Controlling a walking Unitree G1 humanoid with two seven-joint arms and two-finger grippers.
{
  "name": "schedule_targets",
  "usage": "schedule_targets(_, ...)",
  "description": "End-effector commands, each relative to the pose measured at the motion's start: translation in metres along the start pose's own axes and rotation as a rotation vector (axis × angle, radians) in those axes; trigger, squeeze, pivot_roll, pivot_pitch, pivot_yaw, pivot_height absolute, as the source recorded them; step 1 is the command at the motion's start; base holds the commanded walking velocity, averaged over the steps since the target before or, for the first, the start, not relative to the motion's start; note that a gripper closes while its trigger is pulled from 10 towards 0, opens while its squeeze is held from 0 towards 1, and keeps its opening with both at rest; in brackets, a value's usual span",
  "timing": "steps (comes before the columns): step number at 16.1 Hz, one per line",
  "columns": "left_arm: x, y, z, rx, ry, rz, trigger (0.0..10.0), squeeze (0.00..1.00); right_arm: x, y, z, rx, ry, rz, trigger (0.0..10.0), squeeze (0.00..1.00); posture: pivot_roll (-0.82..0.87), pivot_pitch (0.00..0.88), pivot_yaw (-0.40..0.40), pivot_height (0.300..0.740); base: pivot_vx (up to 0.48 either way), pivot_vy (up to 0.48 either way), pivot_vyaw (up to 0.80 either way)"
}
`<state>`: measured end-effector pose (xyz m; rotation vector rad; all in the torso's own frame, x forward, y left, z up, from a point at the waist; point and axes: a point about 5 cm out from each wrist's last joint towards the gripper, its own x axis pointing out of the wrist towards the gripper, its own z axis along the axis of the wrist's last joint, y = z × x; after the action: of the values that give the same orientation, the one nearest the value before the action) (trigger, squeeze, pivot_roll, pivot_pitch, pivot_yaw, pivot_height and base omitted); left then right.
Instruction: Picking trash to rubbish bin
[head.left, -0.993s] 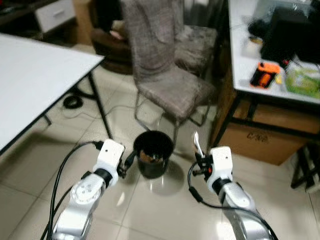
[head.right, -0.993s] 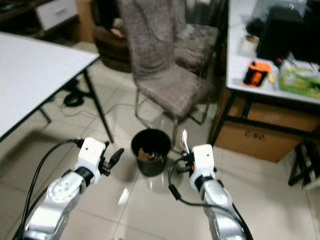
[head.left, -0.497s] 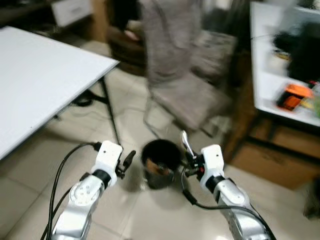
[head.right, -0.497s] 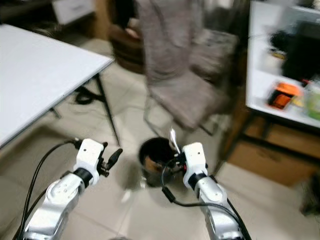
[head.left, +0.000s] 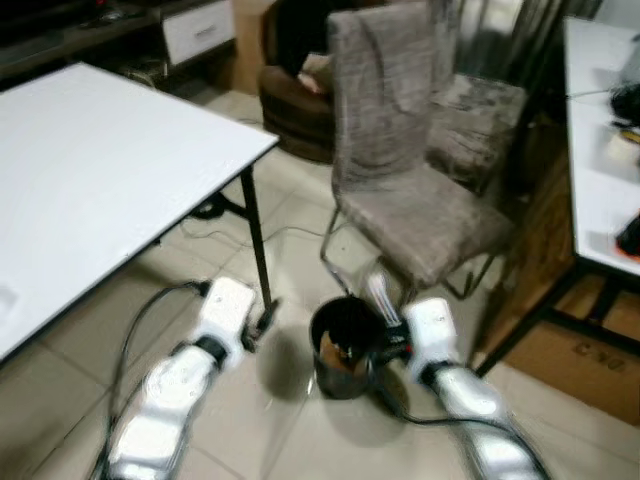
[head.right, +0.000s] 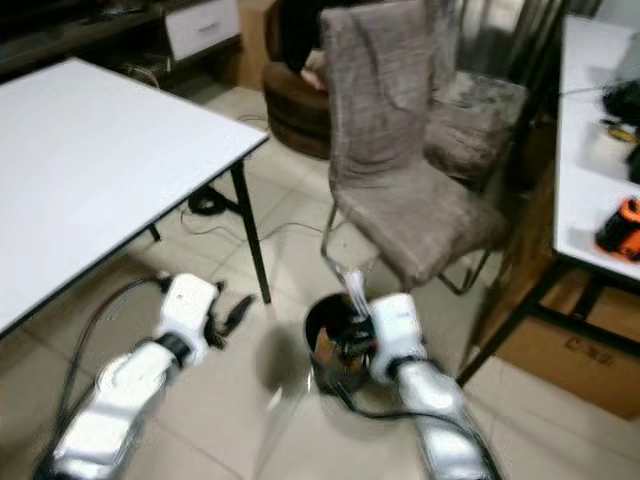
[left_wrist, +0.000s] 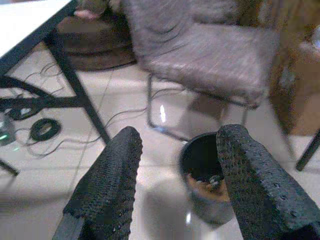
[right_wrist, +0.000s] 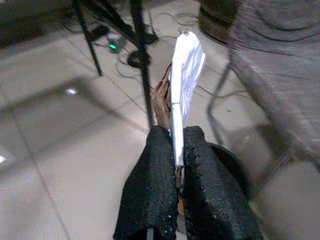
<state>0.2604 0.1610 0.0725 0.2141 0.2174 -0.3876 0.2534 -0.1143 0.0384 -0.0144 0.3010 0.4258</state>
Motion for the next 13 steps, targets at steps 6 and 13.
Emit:
schedule_targets(6,0.007,-0.01,0.006,0.001,-0.02,-0.048,10.0,0.0,-0.006,-0.015,-0.011,0.004,0.068,-0.026,10.0,0.0,-0.05,0.073,-0.002,0.74,0.366,0.0,-0.52)
schedule_targets(13,0.005,-0.009,0.005,-0.003,-0.016,-0.042,10.0,0.0,0.006,-0.019,-0.009,0.0,0.12,0.048,10.0,0.0,-0.05,0.096,-0.006,0.74,0.365,0.0,0.0)
